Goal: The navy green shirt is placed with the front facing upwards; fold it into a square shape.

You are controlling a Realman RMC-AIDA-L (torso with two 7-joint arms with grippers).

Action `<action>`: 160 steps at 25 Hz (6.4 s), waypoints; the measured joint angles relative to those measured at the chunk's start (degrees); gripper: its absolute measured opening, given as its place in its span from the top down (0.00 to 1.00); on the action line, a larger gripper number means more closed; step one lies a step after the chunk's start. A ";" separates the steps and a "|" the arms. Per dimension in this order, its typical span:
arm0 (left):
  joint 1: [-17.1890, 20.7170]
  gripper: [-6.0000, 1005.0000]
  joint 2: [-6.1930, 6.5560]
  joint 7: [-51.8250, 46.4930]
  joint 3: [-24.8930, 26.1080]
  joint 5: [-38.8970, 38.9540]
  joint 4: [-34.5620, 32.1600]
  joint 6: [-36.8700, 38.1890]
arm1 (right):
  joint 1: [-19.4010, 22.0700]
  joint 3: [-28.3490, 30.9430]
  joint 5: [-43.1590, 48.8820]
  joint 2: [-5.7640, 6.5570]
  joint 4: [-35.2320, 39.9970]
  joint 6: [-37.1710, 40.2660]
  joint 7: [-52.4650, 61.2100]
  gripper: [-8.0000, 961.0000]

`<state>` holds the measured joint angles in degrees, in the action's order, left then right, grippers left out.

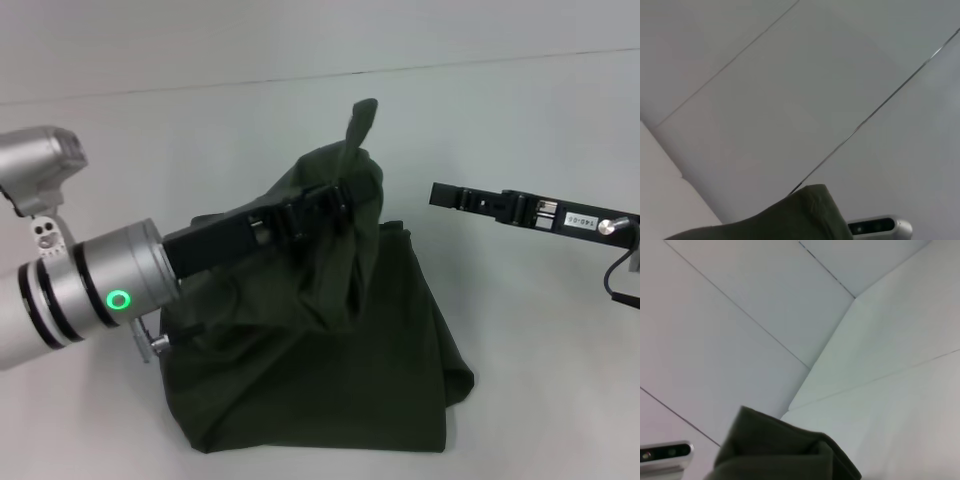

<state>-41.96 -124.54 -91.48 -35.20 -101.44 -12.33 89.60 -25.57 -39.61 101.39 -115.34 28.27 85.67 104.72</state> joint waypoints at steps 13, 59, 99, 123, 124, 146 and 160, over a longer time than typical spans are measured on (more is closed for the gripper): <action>-1.52 0.97 -0.09 3.98 -0.13 -0.06 6.32 -2.92 | -0.37 0.45 -0.15 0.21 0.65 0.42 -0.10 0.58; 16.69 0.08 1.84 0.66 2.46 2.99 -23.48 10.35 | -0.58 4.90 14.93 6.85 2.50 4.52 20.08 0.19; 16.47 0.08 2.64 1.48 5.80 2.43 -25.02 9.60 | -5.26 2.90 22.61 1.88 -4.86 -8.33 25.93 0.33; 16.38 0.08 2.44 1.84 5.32 2.39 -24.56 8.08 | -5.89 5.93 22.17 1.00 -4.30 -9.65 25.68 0.86; 16.38 0.08 2.42 1.91 5.30 2.39 -24.54 8.00 | -6.23 6.13 22.18 1.00 -4.25 -9.71 25.60 0.88; 16.10 0.09 2.41 2.07 5.08 2.30 -24.25 7.18 | -9.26 6.16 20.66 1.16 -3.24 -13.30 25.67 0.92; 16.34 0.09 2.64 2.08 5.51 0.83 -23.70 5.97 | -8.44 6.36 20.17 0.69 -3.22 -13.91 22.87 0.67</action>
<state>-25.61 -121.90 -89.40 -29.70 -100.61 -36.03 95.57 -34.01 -33.25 121.56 -114.65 25.05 71.76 127.58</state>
